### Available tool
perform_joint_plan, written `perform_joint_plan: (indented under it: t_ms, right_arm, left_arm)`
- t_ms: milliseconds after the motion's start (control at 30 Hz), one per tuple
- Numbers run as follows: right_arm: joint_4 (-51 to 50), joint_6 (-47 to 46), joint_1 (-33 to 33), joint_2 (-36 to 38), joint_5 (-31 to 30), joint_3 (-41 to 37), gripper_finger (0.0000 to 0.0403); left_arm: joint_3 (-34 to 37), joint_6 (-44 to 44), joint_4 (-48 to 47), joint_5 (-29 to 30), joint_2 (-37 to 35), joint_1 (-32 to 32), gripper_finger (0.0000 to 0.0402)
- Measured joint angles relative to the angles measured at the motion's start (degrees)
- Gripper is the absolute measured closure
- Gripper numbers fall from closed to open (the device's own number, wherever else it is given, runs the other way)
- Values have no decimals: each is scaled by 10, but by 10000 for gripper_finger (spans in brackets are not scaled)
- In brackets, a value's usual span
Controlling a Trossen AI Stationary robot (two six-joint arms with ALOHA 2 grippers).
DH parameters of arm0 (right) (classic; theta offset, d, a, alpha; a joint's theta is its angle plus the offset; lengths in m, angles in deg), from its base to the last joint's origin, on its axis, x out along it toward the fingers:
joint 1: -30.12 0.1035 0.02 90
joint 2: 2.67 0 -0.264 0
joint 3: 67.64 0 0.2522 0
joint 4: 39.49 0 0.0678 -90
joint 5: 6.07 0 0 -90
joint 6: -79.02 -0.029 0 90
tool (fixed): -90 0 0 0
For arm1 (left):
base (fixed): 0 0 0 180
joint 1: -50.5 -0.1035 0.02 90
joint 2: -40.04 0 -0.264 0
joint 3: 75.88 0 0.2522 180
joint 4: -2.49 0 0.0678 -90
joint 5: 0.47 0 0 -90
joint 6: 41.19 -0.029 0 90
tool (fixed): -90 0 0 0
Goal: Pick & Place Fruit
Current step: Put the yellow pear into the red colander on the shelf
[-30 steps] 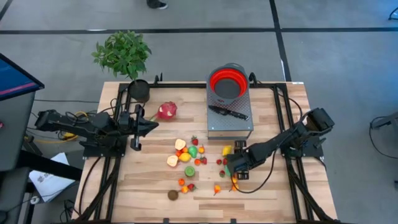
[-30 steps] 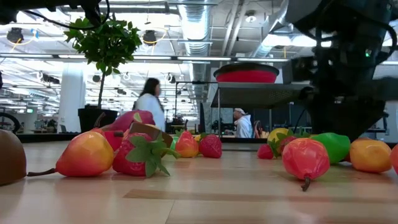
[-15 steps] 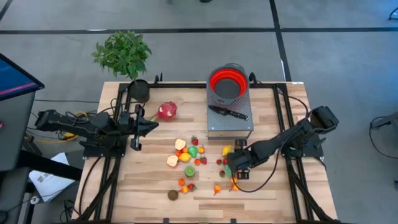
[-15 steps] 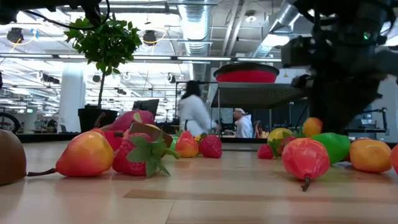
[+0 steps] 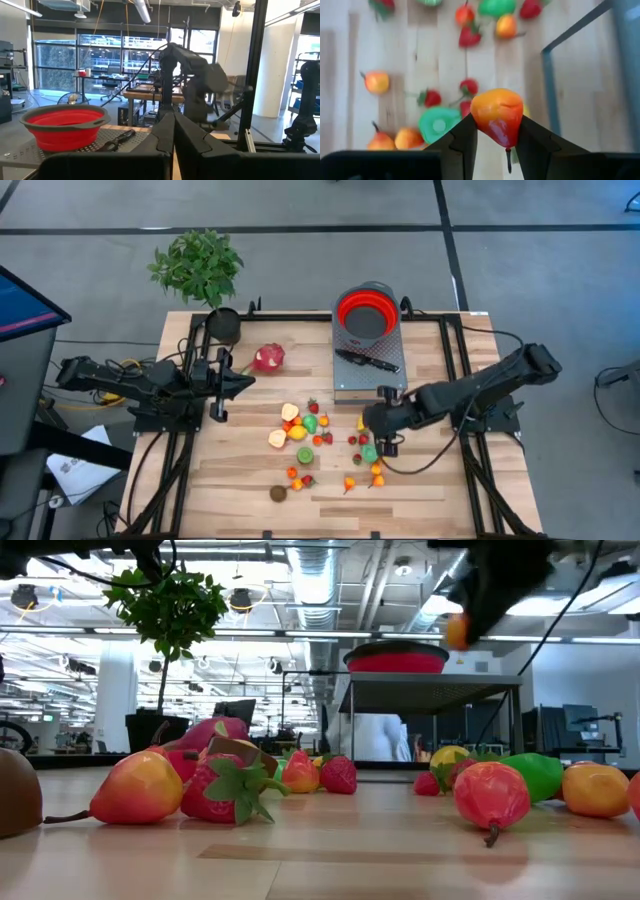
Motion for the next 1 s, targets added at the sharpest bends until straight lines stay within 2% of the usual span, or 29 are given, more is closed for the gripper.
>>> perform_joint_plan:
  t_ms: [167,433,733,1000]
  right_arm:
    - [-8,2,-37,34,0,38,295]
    - [-7,84,-118,69,-16,101,295]
    - [4,215,-241,62,-18,167,295]
    - [73,279,-360,44,-17,170,295]
  left_arm:
    - [0,0,0,0,0,0,399]
    - [0,0,0,0,0,0,399]
    - [0,0,0,0,0,0,399]
    - [0,0,0,0,0,0,399]
